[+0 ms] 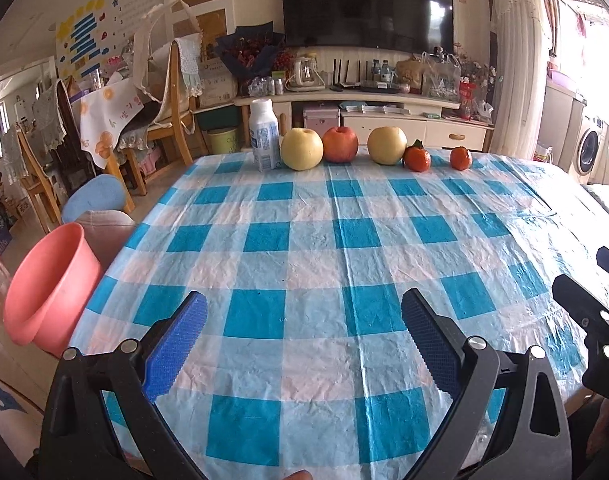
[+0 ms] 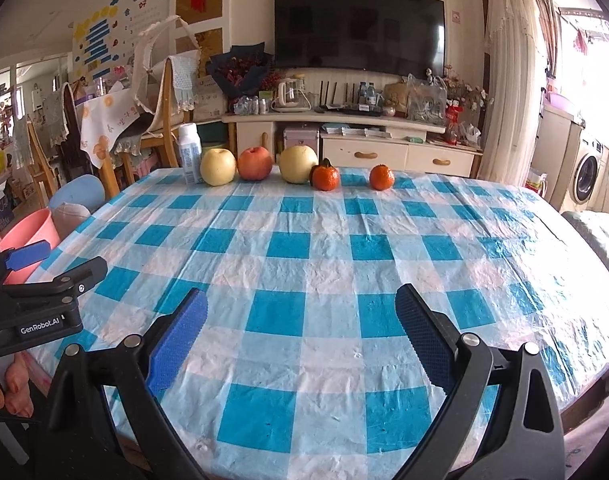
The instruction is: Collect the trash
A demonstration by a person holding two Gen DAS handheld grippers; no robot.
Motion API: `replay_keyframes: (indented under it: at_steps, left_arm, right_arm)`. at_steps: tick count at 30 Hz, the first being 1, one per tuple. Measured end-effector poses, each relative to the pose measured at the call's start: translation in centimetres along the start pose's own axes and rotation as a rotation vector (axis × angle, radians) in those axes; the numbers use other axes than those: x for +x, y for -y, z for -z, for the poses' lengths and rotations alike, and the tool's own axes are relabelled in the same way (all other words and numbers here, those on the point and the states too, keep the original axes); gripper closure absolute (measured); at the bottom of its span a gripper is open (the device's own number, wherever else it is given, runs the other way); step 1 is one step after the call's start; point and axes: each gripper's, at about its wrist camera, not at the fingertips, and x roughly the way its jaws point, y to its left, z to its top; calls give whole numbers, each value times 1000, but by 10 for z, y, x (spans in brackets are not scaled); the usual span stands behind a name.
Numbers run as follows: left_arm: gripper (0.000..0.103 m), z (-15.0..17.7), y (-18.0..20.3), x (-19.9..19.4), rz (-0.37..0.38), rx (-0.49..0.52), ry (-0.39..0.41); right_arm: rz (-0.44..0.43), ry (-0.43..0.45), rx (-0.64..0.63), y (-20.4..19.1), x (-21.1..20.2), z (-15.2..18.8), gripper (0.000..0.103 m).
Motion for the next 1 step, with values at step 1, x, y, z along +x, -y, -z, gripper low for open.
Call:
replay_keyframes:
  at_steps: [1]
  left_arm:
    - [6,-3,3,8,4,-4,-16]
  right_arm:
    - [2,-17,10,4,9,-2,8]
